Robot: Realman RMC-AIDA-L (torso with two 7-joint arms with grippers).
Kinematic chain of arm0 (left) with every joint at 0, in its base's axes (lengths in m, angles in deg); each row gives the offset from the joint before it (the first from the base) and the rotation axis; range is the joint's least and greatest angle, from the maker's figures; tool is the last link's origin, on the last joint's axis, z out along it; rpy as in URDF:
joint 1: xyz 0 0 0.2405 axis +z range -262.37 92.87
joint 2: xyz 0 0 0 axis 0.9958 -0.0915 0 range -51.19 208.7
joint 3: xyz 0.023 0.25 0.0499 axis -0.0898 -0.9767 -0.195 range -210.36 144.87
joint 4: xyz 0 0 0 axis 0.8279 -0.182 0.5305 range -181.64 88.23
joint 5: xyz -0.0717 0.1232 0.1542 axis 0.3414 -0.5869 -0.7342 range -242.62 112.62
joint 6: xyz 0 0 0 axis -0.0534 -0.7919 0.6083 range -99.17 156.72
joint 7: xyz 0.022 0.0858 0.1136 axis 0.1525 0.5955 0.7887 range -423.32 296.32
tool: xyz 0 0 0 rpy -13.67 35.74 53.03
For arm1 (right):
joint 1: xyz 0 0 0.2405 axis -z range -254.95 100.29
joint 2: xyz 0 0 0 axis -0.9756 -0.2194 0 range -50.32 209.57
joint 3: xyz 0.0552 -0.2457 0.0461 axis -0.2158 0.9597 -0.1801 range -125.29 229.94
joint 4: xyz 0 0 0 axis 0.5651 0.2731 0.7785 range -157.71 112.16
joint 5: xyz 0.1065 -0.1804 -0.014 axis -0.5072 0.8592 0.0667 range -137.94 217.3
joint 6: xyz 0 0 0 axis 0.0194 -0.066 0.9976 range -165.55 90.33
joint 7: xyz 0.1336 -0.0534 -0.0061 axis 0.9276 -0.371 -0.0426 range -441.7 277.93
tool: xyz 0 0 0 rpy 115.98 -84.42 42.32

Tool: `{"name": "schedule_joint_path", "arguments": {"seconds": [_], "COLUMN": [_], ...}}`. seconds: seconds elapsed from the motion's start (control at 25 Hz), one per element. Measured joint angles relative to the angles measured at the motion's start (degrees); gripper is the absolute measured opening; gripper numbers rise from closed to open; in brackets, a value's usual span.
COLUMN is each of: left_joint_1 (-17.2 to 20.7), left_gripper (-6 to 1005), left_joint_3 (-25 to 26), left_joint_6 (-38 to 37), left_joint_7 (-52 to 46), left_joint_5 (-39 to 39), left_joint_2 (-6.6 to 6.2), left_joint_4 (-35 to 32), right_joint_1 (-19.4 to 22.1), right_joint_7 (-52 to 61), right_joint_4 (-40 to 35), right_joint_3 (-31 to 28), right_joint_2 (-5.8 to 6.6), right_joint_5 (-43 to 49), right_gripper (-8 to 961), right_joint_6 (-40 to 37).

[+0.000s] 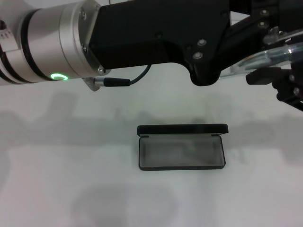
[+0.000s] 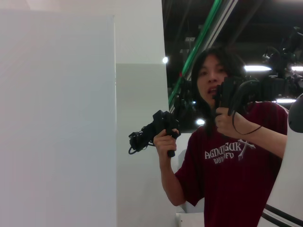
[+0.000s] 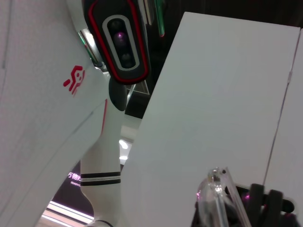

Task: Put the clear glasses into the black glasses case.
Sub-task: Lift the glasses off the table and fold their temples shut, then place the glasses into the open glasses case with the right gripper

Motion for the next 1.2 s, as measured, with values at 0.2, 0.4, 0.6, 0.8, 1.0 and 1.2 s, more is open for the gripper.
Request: {"name": "schedule_joint_path", "arguments": {"seconds": [0.2, 0.4, 0.6, 0.8, 1.0, 1.2], "left_joint_1": [0.07, -0.01, 0.06, 0.79, 3.30, 6.62], "left_gripper": [70, 70, 70, 69, 69, 70], "left_joint_3": [0.35, 1.80, 2.81, 7.44, 16.95, 24.99], "left_joint_6": [-0.03, 0.21, 0.25, 0.37, 0.41, 0.42], "left_joint_7": [0.36, 0.62, 3.00, 6.09, 8.69, 13.07], "left_joint_5": [0.01, -0.52, -0.75, -3.91, -11.89, -15.91], "left_joint_2": [-0.01, -0.07, -0.09, -0.17, -0.18, -0.23], "left_joint_4": [-0.03, 0.58, 2.58, 5.00, 9.74, 17.21], "right_joint_1": [0.10, 0.12, 0.12, 0.56, 2.16, 4.97], "right_joint_7": [0.00, 0.00, 0.12, 1.63, 9.24, 27.34], "right_joint_4": [0.01, 0.45, 0.52, 0.32, -3.32, -19.75], "right_joint_3": [-0.30, -0.32, -0.27, -0.26, -0.28, -0.30], "right_joint_2": [0.10, 0.18, 0.25, 0.21, 0.46, 0.44], "right_joint_5": [0.01, 0.04, 0.99, 3.30, 8.41, 16.57], "right_gripper": [115, 115, 114, 114, 116, 119], "right_joint_6": [0.00, 0.07, 0.07, 1.09, 4.64, 9.00]}}
